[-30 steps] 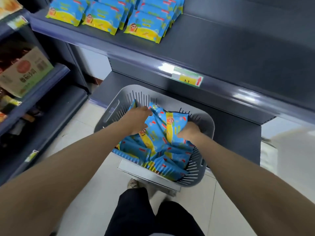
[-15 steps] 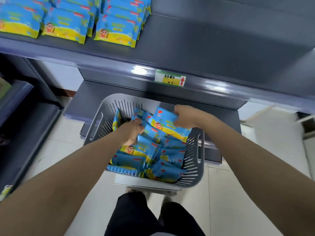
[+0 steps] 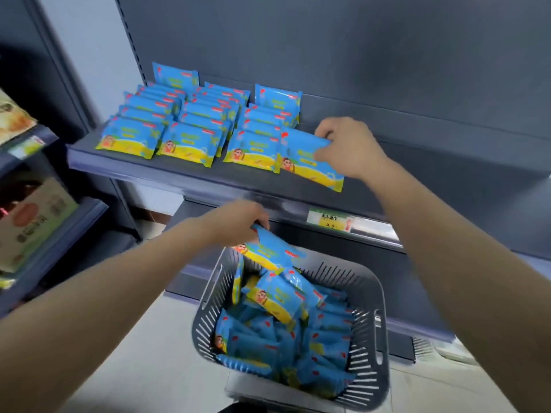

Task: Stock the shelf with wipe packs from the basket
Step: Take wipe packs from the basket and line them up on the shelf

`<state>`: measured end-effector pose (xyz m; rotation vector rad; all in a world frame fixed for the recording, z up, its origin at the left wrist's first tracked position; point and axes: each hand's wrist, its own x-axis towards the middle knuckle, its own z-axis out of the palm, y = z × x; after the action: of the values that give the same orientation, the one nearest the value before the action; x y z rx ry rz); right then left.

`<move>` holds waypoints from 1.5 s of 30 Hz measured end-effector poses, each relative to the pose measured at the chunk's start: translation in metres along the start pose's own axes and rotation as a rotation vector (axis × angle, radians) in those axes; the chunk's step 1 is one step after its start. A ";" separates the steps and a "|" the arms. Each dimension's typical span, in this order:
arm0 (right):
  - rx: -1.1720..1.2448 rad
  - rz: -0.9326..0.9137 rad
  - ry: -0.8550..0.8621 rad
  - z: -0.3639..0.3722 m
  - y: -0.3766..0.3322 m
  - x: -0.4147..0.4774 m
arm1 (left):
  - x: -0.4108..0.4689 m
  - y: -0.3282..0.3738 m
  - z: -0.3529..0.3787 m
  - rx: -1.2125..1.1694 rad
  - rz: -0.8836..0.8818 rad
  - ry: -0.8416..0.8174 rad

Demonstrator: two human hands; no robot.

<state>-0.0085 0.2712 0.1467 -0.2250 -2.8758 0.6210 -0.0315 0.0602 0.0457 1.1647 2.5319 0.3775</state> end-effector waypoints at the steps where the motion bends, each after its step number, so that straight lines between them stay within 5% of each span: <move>1: 0.006 -0.003 0.005 0.001 -0.003 0.010 | -0.003 -0.003 -0.016 -0.017 0.007 0.039; 9: 0.075 0.004 -0.195 0.071 -0.011 0.077 | -0.024 -0.052 -0.094 -0.299 -0.115 0.251; 17: -0.135 -0.042 -0.124 0.095 -0.028 0.118 | -0.006 -0.086 -0.117 -0.365 -0.148 0.376; 28: 0.021 -0.017 -0.144 0.091 -0.013 0.146 | 0.061 -0.102 -0.113 -0.247 -0.155 0.348; 33: 0.142 0.036 -0.039 0.079 -0.005 0.133 | 0.090 -0.104 -0.106 0.008 -0.179 0.283; 45: -0.076 -0.106 0.166 0.042 -0.028 0.080 | 0.105 -0.084 -0.090 0.404 -0.151 0.355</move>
<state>-0.0980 0.2445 0.1332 -0.1276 -2.7333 0.4514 -0.1893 0.0781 0.0778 1.1055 3.0889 0.0323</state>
